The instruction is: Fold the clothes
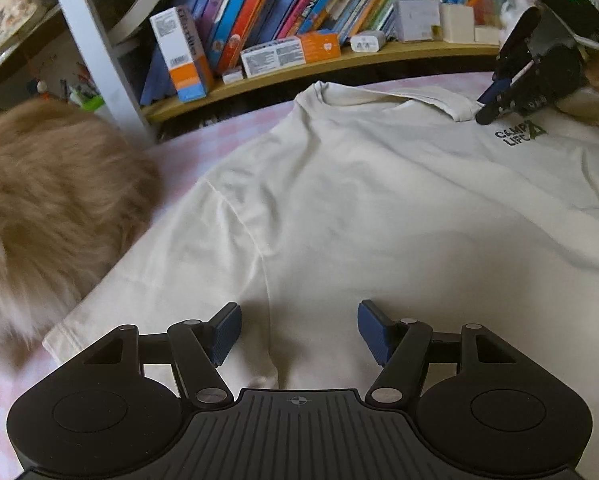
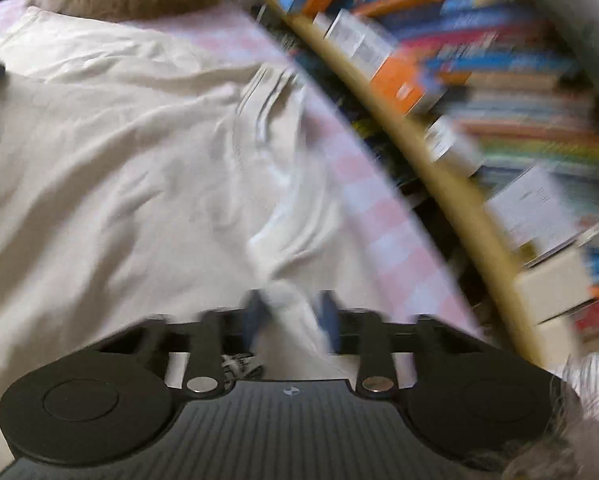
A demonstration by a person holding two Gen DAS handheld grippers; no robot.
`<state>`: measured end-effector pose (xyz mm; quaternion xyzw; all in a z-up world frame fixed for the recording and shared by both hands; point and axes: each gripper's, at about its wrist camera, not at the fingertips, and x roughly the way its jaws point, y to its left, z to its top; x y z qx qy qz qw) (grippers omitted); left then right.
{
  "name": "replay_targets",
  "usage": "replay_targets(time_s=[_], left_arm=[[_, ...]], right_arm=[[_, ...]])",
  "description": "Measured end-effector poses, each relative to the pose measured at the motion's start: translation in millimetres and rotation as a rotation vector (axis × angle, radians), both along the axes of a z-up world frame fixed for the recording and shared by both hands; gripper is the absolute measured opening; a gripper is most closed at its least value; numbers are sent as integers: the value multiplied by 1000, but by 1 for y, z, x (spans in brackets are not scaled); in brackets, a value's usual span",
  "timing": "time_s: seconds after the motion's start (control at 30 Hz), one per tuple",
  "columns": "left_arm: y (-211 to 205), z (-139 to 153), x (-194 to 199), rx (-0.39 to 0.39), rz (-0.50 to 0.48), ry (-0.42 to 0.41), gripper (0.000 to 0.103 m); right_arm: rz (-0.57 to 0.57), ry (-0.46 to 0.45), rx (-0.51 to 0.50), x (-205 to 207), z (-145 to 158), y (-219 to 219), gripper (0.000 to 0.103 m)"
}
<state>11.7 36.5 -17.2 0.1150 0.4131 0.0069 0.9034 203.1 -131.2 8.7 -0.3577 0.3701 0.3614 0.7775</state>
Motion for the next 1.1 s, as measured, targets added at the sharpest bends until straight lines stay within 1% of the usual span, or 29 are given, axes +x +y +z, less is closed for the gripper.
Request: replay_targets(time_s=[0.03,0.07,0.1,0.13,0.17,0.2,0.23,0.27,0.33,0.47,0.5,0.57,0.63,0.7,0.77,0.8,0.83,0.87,0.9,0.93,0.97,1.0,1.03,1.1], left_arm=[[2,0,-1,-11,7,1,66],[3,0,-1,-16,11,3,66],[3,0,0,-15,14,4,66],[3,1,1,-9,15,7,66],[3,1,2,-4,15,9,66],[3,2,3,4,13,10,66],[3,3,4,11,11,10,66],[5,5,4,16,11,4,66],[10,9,5,26,12,-9,66],[35,16,9,20,65,-33,66],[43,16,10,17,83,-32,66],[56,14,12,19,115,-23,66],[66,12,15,13,136,-16,66],[71,9,22,0,139,-11,65],[70,4,31,-10,123,5,56],[67,1,36,-12,106,15,39],[65,-2,40,-19,87,10,22],[62,-3,46,-16,74,13,14],[59,-5,53,10,64,18,2],[57,-7,60,39,57,20,0],[57,-10,67,78,63,16,0],[58,-12,74,111,70,12,0],[62,-13,81,117,87,12,0],[67,-14,90,131,99,9,0]], right_arm=[[0,38,13,7,3,-3,8],[-26,42,26,17,8,-7,7],[-103,2,56,30,13,-16,7],[-256,-84,115,49,21,-29,7],[-408,-167,172,67,28,-42,14],[-559,-232,208,79,33,-56,24],[-704,-294,242,91,37,-69,60],[-743,-302,264,93,38,-77,72],[-715,-269,332,82,40,-92,64],[-700,-210,304,44,31,-118,62],[-711,-189,286,33,27,-130,61],[-766,-139,248,12,16,-155,56],[-828,-88,237,-14,5,-180,53],[-879,-35,236,-38,-4,-203,52],[-916,-5,233,-57,-12,-215,48],[-933,4,232,-64,-16,-219,47],[-952,6,254,-71,-16,-222,47],[-970,8,275,-78,-16,-225,45],[-983,18,289,-83,-16,-224,44],[-995,27,302,-88,-15,-223,43],[-982,34,310,-94,-14,-220,43],[-974,22,314,-99,-11,-218,43],[-966,10,317,-105,-9,-217,43],[-975,-26,319,-113,-2,-221,47]])
